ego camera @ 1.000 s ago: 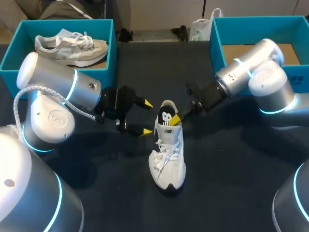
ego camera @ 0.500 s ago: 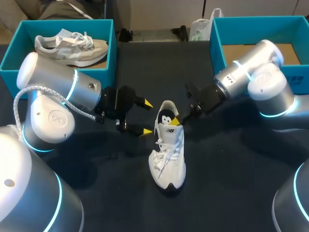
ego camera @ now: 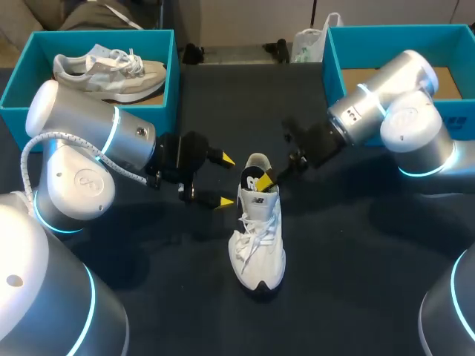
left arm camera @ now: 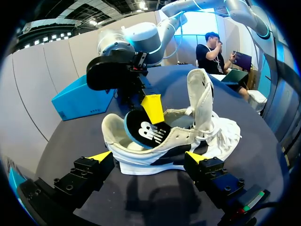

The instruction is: Take the shoe out of the shoebox, open the shoe tongue, remove and reinsert the insole, then place the shoe into the shoebox

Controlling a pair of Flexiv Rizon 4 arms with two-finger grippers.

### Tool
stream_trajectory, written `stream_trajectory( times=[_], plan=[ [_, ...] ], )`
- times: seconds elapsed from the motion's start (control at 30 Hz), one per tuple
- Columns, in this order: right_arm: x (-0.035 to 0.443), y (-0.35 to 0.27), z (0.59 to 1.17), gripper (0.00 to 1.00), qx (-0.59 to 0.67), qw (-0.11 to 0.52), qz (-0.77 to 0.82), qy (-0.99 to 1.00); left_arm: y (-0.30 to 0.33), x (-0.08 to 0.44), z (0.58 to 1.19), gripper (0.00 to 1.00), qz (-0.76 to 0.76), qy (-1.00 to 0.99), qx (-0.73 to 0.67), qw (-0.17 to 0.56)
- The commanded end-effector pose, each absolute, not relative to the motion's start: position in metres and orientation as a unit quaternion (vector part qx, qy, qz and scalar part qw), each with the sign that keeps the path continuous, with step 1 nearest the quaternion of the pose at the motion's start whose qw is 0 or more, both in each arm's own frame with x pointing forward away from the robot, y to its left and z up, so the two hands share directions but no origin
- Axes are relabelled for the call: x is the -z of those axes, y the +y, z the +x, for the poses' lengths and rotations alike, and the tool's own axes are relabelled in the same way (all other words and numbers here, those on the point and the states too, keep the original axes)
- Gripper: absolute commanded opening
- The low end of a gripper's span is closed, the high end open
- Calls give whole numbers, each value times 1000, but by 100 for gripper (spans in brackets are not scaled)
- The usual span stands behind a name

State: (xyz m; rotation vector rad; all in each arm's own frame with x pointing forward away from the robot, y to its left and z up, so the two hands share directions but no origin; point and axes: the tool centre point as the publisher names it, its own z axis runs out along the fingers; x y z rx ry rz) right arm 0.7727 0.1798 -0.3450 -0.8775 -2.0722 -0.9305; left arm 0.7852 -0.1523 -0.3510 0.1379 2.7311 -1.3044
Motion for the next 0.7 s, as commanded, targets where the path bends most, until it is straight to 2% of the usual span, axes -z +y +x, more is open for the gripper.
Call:
stream_trajectory(
  times=[0.03,0.17,0.7],
  plan=[
    [335,180,773,36,357,335,-340,-803,-153,351,786,100,46,901,429,56],
    [329,177,775,40,358,328,-341,-805,-153,351,786,100,46,901,429,56],
    [298,178,797,42,362,295,-308,-829,-153,351,786,100,46,901,429,56]
  ],
)
